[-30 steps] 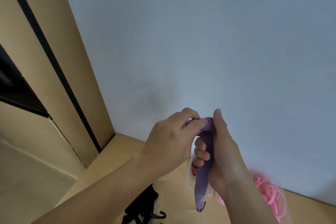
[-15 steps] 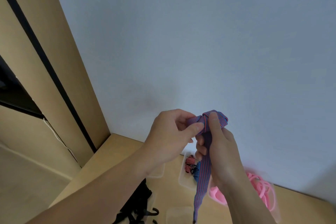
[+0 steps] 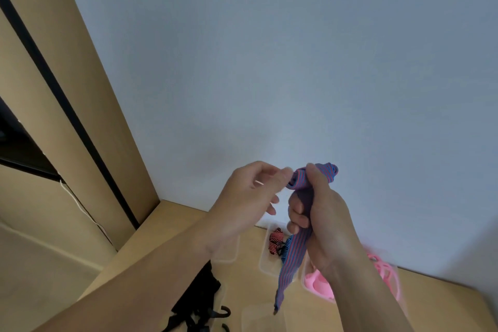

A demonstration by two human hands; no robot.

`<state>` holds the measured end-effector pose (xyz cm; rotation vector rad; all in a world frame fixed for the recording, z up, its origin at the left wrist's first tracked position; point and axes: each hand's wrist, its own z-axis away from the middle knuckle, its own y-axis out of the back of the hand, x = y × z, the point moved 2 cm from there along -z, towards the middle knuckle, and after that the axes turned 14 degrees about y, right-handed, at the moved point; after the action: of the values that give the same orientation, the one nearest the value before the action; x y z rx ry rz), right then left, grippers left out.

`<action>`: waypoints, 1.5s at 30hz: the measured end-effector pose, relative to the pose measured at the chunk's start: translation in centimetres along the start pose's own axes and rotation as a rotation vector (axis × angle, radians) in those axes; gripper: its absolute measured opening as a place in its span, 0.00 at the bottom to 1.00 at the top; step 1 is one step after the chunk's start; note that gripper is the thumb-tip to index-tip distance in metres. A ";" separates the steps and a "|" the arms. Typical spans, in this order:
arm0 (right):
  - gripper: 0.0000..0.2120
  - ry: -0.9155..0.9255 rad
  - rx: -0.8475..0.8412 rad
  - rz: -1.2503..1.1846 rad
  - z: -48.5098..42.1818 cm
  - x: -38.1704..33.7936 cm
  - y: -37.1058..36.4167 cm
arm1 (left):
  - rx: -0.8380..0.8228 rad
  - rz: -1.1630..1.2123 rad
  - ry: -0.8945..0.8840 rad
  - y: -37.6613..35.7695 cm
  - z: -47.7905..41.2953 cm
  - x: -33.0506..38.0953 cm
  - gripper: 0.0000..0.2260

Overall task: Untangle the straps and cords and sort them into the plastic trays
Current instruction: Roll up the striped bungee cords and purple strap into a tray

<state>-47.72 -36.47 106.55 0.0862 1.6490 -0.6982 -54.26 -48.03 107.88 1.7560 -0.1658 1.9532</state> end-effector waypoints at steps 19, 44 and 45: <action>0.22 -0.061 -0.029 0.012 0.1 0.0 0.8 | 0.271 -0.658 -0.966 -1.8 -0.2 0.0 0.09; 0.26 0.034 -0.220 0.065 0.5 -0.3 1.4 | -0.050 -0.702 -0.492 -0.8 -0.3 3.5 0.22; 0.27 0.008 -0.206 0.037 0.4 -0.3 1.5 | -0.039 -0.747 -0.520 -1.1 0.0 3.4 0.23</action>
<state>-46.63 -35.33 106.25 -0.0288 1.7143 -0.4974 -53.91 -46.08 110.84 1.8949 0.2468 0.9528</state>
